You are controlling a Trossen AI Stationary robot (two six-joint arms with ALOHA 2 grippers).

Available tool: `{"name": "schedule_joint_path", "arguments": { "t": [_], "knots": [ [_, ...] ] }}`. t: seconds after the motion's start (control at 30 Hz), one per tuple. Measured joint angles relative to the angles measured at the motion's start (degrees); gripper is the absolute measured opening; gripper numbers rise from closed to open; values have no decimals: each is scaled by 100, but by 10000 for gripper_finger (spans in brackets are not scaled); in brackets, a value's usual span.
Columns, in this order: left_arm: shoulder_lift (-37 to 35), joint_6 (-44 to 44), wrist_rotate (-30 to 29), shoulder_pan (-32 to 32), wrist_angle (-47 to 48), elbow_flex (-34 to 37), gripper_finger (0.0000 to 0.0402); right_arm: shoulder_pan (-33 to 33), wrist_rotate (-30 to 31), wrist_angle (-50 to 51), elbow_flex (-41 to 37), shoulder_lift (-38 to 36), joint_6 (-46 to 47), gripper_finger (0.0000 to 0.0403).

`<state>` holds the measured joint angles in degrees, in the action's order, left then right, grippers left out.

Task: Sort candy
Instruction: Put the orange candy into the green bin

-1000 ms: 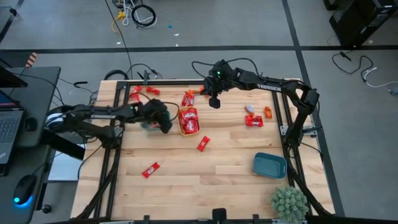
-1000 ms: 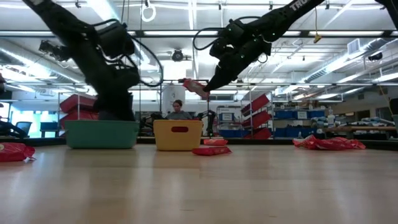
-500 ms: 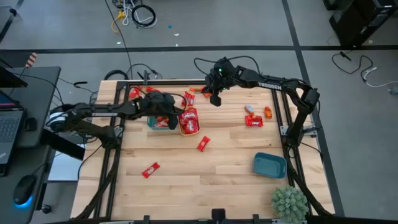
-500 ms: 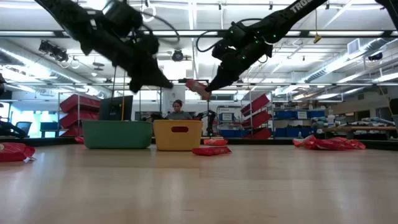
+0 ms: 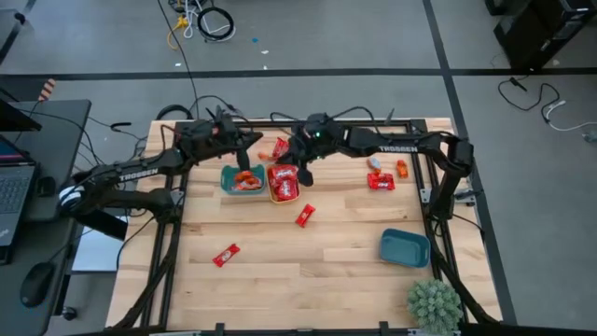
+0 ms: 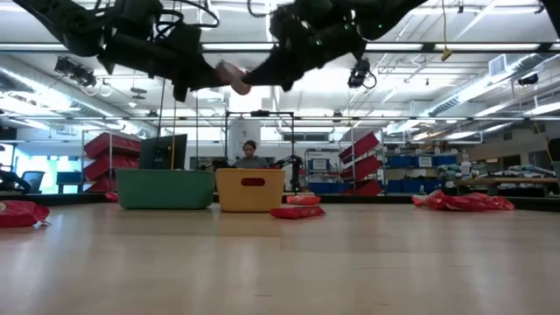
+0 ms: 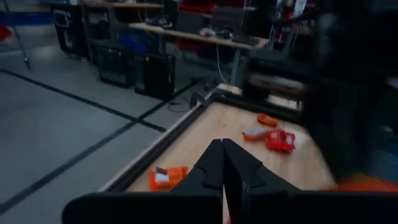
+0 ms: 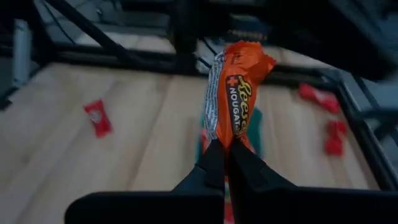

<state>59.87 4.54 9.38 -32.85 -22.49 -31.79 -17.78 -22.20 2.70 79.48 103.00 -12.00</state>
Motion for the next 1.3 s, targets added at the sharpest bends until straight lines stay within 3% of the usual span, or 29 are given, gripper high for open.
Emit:
{"name": "schedule_joint_path", "arguments": {
  "t": [0.17, 0.33, 0.6, 0.77, 1.07, 1.3],
  "knots": [
    [-330, -139, 260, -352, -51, 28, 0, 252, 251, -634, 4, 106, 118, 0],
    [-526, -140, 660, -736, -10, 28, 0, 278, 260, -962, 321, 706, 509, 0],
    [-520, 17, 1607, -1306, -177, 28, 0, 370, 261, -150, 1647, 1970, 603, 0],
    [-517, -69, 1686, -1410, -311, 28, 0, 350, 342, 195, 2192, 2624, 628, 8],
    [-513, -281, 1667, -1416, -349, 28, 0, 404, 452, 348, 2400, 3023, 648, 104],
    [-511, -588, 1555, -1413, -465, 28, 0, 431, 515, 1068, 2398, 2572, 698, 197]
  ]
}}
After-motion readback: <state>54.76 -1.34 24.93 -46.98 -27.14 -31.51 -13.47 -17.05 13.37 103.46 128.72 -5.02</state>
